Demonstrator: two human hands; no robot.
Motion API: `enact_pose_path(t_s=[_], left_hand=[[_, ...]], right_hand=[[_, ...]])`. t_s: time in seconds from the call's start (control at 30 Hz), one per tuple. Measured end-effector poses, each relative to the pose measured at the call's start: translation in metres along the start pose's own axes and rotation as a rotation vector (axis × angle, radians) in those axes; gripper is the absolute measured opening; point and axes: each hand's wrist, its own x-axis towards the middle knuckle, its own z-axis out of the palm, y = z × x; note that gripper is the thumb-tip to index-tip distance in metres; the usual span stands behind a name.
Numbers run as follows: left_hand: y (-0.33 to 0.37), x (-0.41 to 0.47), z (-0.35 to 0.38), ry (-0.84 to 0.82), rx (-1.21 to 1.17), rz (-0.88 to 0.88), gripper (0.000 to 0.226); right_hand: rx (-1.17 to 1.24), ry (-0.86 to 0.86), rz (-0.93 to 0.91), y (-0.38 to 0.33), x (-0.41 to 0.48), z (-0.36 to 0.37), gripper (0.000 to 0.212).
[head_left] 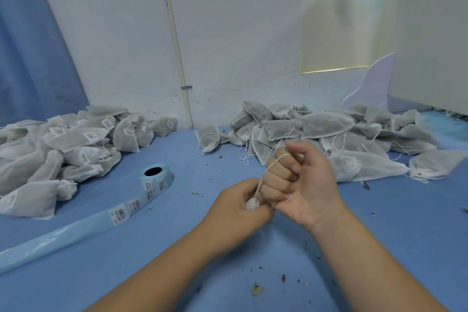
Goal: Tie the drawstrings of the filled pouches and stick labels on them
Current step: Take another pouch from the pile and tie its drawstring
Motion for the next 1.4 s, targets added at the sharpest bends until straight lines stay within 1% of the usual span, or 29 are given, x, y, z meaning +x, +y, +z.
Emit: enact_pose_path(t_s=[0.1, 0.17, 0.23, 0.3, 0.37, 0.43, 0.53, 0.63, 0.73, 0.8, 0.87, 0.9, 0.97, 1.0, 1.07, 1.13, 1.23, 1.27, 1.33, 1.4], left_hand=[[0.009, -0.008, -0.018, 0.037, -0.081, -0.023, 0.011], [0.016, -0.011, -0.03, 0.051, -0.136, -0.04, 0.015], [0.021, -0.015, -0.041, -0.008, -0.21, -0.079, 0.022], [0.023, -0.02, -0.049, -0.103, -0.356, -0.106, 0.024], [0.02, -0.025, -0.054, -0.16, -0.49, -0.112, 0.024], [0.016, -0.029, -0.055, -0.175, -0.612, -0.113, 0.023], [0.011, -0.031, -0.057, -0.186, -0.795, -0.13, 0.018], [0.009, -0.033, -0.063, -0.195, -0.902, -0.125, 0.015], [0.007, -0.036, -0.064, -0.155, -0.912, -0.135, 0.013], [0.004, -0.036, -0.065, -0.07, -0.913, -0.158, 0.017], [0.001, -0.033, -0.07, 0.046, -0.921, -0.176, 0.01], [0.0, -0.032, -0.073, 0.105, -0.929, -0.18, 0.011], [-0.001, -0.031, -0.079, 0.224, -0.901, -0.194, 0.019], [-0.002, -0.032, -0.082, 0.288, -0.837, -0.2, 0.02], [-0.002, -0.034, -0.086, 0.39, -0.601, -0.194, 0.018], [-0.002, -0.036, -0.087, 0.433, -0.371, -0.163, 0.019], [-0.003, -0.037, -0.086, 0.438, -0.141, -0.075, 0.032], [-0.003, -0.036, -0.085, 0.422, -0.069, -0.058, 0.032], [-0.003, -0.036, -0.083, 0.358, 0.014, -0.054, 0.025], [-0.004, -0.037, -0.082, 0.254, 0.065, -0.048, 0.027]], right_hand=[[0.016, -0.018, -0.02, -0.006, -0.002, -0.003, 0.037], [0.013, -0.006, -0.038, -0.007, -0.001, -0.003, 0.036], [0.002, 0.018, -0.044, -0.005, -0.001, -0.003, 0.035], [-0.015, 0.029, -0.038, -0.001, 0.0, -0.001, 0.033], [-0.055, 0.036, -0.034, 0.003, 0.001, 0.001, 0.028], [-0.115, 0.05, -0.028, 0.006, 0.001, 0.001, 0.022], [-0.21, 0.096, -0.021, 0.012, 0.002, -0.001, 0.02], [-0.42, 0.173, -0.043, 0.02, 0.006, -0.003, 0.018], [-0.689, 0.286, -0.007, 0.037, 0.007, -0.002, 0.021], [-0.828, 0.337, 0.022, 0.053, 0.006, 0.002, 0.022], [-0.983, 0.345, 0.009, 0.066, 0.005, 0.008, 0.023], [-1.059, 0.334, -0.017, 0.071, 0.005, 0.01, 0.025], [-1.19, 0.301, -0.093, 0.076, 0.005, 0.015, 0.028], [-1.264, 0.278, -0.133, 0.077, 0.004, 0.018, 0.029], [-1.389, 0.228, -0.197, 0.077, 0.003, 0.023, 0.028], [-1.41, 0.187, -0.225, 0.078, 0.0, 0.026, 0.027], [-1.364, 0.125, -0.262, 0.078, -0.004, 0.028, 0.024], [-1.333, 0.114, -0.277, 0.076, -0.006, 0.028, 0.024], [-1.255, 0.126, -0.303, 0.069, -0.007, 0.028, 0.026], [-1.178, 0.156, -0.322, 0.061, -0.007, 0.027, 0.027]])
